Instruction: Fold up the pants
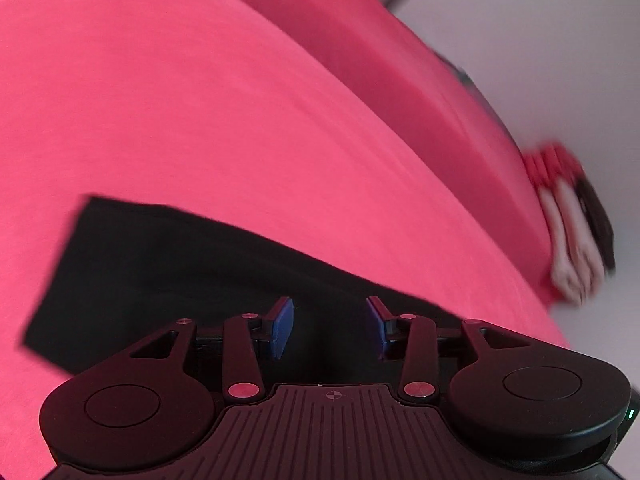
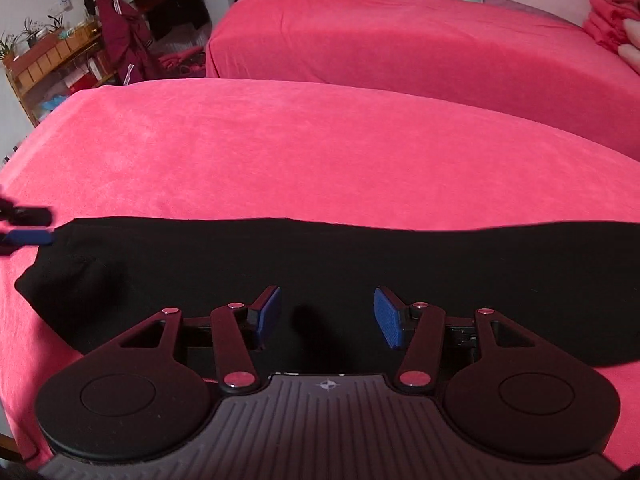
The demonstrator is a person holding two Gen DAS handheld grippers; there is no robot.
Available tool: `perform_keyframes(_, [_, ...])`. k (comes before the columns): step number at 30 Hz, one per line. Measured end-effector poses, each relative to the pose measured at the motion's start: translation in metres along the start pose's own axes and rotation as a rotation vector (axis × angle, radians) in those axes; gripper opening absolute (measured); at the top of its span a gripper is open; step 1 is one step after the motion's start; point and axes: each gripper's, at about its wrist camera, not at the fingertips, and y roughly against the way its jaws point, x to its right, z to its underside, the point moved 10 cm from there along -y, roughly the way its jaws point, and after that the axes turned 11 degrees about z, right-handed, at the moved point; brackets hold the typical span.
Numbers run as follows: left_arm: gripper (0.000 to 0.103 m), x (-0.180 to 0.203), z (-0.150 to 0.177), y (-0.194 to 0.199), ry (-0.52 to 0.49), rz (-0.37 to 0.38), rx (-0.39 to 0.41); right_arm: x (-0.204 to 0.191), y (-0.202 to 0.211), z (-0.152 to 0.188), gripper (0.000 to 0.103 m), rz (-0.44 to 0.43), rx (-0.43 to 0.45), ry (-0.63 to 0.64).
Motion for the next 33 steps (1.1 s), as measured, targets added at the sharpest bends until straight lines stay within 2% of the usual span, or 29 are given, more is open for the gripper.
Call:
perform_keyframes(3, [0.103,0.043,0.001,-0.044,-0.206,0.087,-0.166,-0.003,0.001,-0.010,0.059,-0.040,-0.006,0.074])
perform_keyframes(7, [0.103,0.073,0.009,-0.087,-0.484,0.090,-0.333,-0.013,-0.004,-0.030,0.061,-0.083,0.002,0.220])
perform_keyframes(10, [0.103,0.067,0.011,-0.112,-0.555,0.089,-0.446,-0.017,-0.012,-0.047,0.062,-0.111,-0.009,0.267])
perform_keyframes(13, [0.103,0.051,0.012,-0.125,-0.541,0.101,-0.515,-0.018,-0.022,-0.056,0.064,-0.138,-0.033,0.295])
perform_keyframes(16, [0.103,0.035,0.011,-0.136,-0.524,0.072,-0.536,-0.022,-0.036,-0.056,0.064,-0.151,-0.067,0.328])
perform_keyframes(21, [0.103,0.030,0.011,-0.141,-0.538,0.033,-0.513,-0.018,-0.064,-0.045,0.064,-0.149,-0.141,0.354])
perform_keyframes(23, [0.103,0.030,0.014,-0.143,-0.552,0.016,-0.504,-0.019,-0.070,-0.039,0.061,-0.150,-0.157,0.357])
perform_keyframes(24, [0.103,0.029,0.015,-0.144,-0.557,0.008,-0.503,-0.019,-0.070,-0.037,0.047,-0.146,-0.158,0.362])
perform_keyframes(25, [0.102,0.029,0.015,-0.145,-0.566,-0.003,-0.498,-0.019,-0.071,-0.034,0.028,-0.144,-0.157,0.371])
perform_keyframes(28, [0.089,0.025,0.012,-0.143,-0.599,-0.035,-0.476,-0.023,-0.067,-0.036,0.014,-0.122,-0.111,0.403])
perform_keyframes(29, [0.083,0.024,0.011,-0.144,-0.608,-0.050,-0.473,-0.020,-0.063,-0.042,0.013,-0.116,-0.093,0.388])
perform_keyframes(33, [0.082,0.014,-0.002,-0.142,-0.577,-0.100,-0.429,-0.012,-0.060,-0.063,0.012,-0.091,-0.024,0.312])
